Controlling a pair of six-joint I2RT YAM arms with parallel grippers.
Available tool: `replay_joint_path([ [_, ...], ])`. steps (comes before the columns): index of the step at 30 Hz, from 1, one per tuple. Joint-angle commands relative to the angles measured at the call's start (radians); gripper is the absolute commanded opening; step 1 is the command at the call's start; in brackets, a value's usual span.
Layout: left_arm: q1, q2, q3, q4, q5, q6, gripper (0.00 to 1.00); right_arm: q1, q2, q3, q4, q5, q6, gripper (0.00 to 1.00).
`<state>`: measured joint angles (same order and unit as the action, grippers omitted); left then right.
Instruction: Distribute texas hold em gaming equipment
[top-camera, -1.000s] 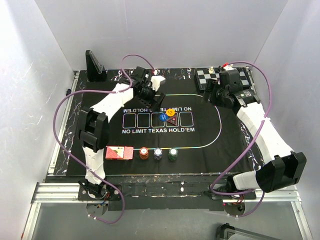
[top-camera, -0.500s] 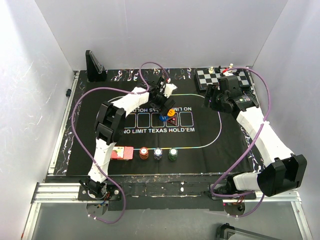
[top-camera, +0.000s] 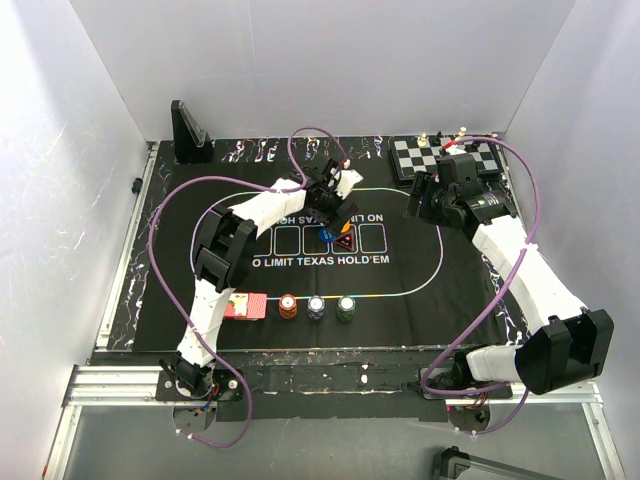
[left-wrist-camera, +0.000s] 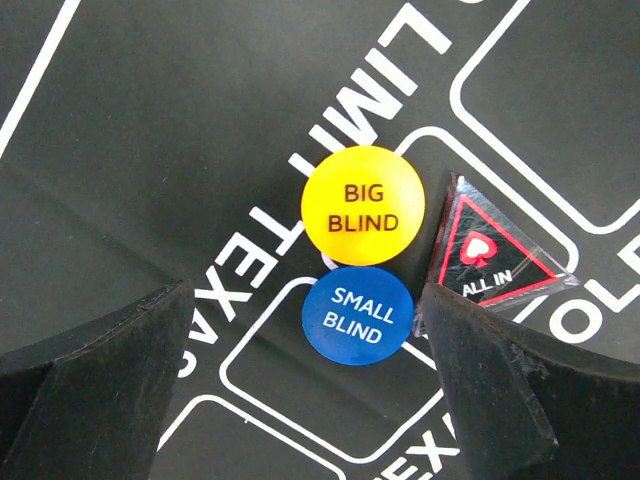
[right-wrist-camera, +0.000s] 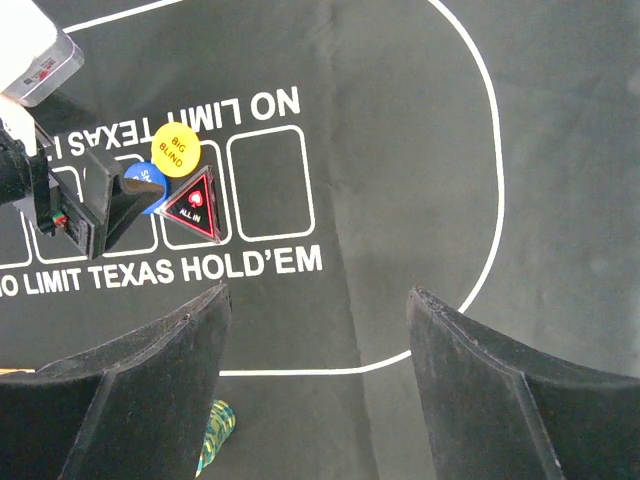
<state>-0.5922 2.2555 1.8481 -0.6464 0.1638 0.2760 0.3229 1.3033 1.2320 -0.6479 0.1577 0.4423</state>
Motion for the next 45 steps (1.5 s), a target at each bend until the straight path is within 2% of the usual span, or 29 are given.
replay_joint_path([
  [1, -0.004, -0.011, -0.032, 0.05, -0.064, -0.004, 0.98, 0.004, -0.03, -0.003, 0.033, 0.003, 0.009, 0.77],
  [8, -0.015, 0.001, -0.024, 0.07, -0.101, -0.011, 0.98, 0.004, -0.036, -0.005, 0.031, -0.01, 0.015, 0.76],
  [19, -0.041, -0.002, -0.03, 0.059, -0.07, -0.009, 0.98, 0.005, -0.03, -0.005, 0.027, -0.009, 0.013, 0.74],
  [26, -0.041, -0.004, -0.09, 0.067, -0.093, 0.005, 0.94, 0.004, -0.041, -0.003, 0.024, 0.009, 0.004, 0.74],
  [28, -0.041, -0.007, -0.099, 0.067, -0.095, 0.005, 0.9, 0.004, -0.041, -0.002, 0.025, 0.009, 0.004, 0.74],
  [36, -0.044, -0.06, -0.176, 0.096, -0.113, 0.014, 0.59, 0.004, -0.041, -0.003, 0.027, 0.003, 0.009, 0.73],
  [45, -0.041, -0.154, -0.302, 0.126, -0.145, 0.035, 0.48, 0.005, -0.039, -0.005, 0.028, -0.01, 0.018, 0.71],
])
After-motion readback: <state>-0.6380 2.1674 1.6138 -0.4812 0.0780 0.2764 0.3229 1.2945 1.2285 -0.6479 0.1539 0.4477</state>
